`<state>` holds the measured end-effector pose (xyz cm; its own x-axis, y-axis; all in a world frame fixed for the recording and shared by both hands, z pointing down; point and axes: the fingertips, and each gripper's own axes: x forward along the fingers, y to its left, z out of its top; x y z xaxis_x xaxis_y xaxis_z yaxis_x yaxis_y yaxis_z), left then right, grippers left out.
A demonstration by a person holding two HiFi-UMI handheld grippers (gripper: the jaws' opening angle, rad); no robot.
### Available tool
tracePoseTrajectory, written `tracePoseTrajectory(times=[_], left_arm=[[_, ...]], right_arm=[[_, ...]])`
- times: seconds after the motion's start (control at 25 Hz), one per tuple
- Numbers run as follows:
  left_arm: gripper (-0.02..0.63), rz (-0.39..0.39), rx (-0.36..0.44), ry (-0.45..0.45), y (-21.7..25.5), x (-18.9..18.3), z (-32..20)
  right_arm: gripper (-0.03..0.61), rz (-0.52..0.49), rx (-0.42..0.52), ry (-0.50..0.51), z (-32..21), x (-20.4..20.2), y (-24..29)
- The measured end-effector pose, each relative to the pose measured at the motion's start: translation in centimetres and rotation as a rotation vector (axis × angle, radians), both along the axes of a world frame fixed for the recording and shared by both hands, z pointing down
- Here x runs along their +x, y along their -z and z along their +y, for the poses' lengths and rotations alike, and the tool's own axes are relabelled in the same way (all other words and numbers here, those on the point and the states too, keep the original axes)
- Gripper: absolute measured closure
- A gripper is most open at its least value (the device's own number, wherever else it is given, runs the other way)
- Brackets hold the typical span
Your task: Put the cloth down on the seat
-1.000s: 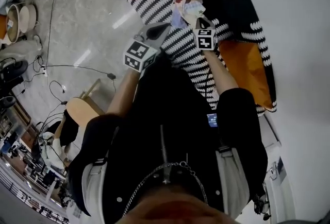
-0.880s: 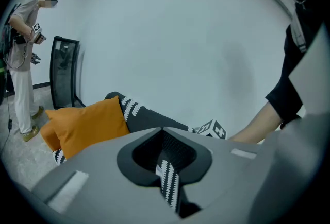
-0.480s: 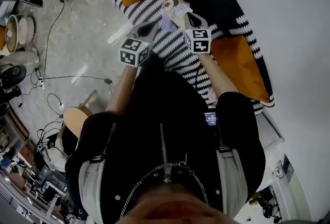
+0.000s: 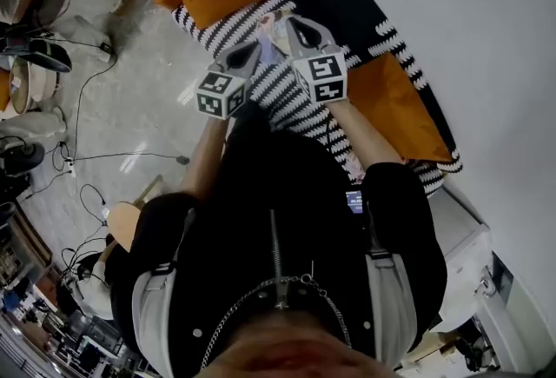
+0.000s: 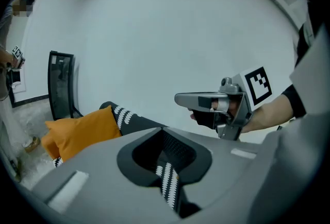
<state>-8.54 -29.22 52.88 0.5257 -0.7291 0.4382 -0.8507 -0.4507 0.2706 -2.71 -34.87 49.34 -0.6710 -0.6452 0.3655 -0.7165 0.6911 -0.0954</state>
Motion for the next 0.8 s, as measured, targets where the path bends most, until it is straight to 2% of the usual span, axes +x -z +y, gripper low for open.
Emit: tracePoseTrajectory(times=[0.24, 0.4, 0.8], left_arm=[[0.603, -0.014, 0.045, -0.028, 1.2, 1.5, 1.1], [0.604, -0.017, 0.068, -0.038, 2.3, 2.1, 2.0], [0.604, -0.054, 0.107, -0.056, 3.5, 3.3, 2.7]], right_arm=[[0.577, -0.055, 0.076, 0.013, 1.9, 1.3, 4.5], [0.577, -0.041, 0.134, 0.03, 3.9, 1.9, 6.3], [0.577, -0.09, 0.127, 0.01, 5.5, 4.3, 6.6]])
